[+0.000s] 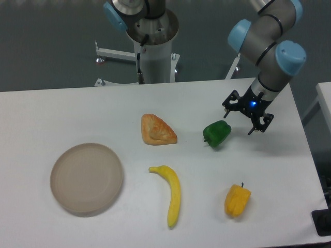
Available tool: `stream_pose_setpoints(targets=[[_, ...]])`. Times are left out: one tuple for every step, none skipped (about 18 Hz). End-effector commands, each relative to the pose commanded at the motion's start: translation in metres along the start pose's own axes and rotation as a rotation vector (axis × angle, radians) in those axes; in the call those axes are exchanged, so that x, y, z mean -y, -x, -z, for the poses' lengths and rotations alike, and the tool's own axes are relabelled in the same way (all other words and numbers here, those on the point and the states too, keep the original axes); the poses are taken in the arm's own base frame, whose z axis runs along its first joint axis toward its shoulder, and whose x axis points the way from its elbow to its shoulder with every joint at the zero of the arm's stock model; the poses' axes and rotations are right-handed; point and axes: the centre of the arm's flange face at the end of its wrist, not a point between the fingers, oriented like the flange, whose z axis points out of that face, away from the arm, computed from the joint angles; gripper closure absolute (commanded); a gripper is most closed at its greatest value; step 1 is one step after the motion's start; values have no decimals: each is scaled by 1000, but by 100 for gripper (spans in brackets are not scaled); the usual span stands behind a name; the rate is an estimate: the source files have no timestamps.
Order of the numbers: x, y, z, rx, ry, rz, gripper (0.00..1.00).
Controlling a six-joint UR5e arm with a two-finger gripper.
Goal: Pick up the green pepper from the table
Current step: 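Position the open gripper above the green pepper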
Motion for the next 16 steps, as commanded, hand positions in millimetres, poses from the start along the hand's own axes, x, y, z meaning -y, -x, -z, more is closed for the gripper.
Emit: stream_pose_setpoints(targets=[[1,0,-1,1,1,-7,0],[2,-2,-3,-2,2,-18,0],[5,-3,-4,-4,3,-27,0],[6,-5,-7,-9,4,-30,0],[6,-6,-9,-12,4,-34,0],[6,-8,-11,-17,6,-34,0],[6,-9,-14,-23,7,-33,0],[6,-11,-14,-23,6,-36,0],[6,-12,-15,-26,6,-35,0],[6,-13,-17,-30,7,-36,0],[10,-15,-17,-30,8,-42,0],[12,-16,-17,-29,9,-48,0],[14,-18,-14,-25,8,-48,0],[14,-19,-16,-28,9,-49,0],[14,-20,-15,-28,10,-46,0],[14,-22,-16,-32,9,-51,0]])
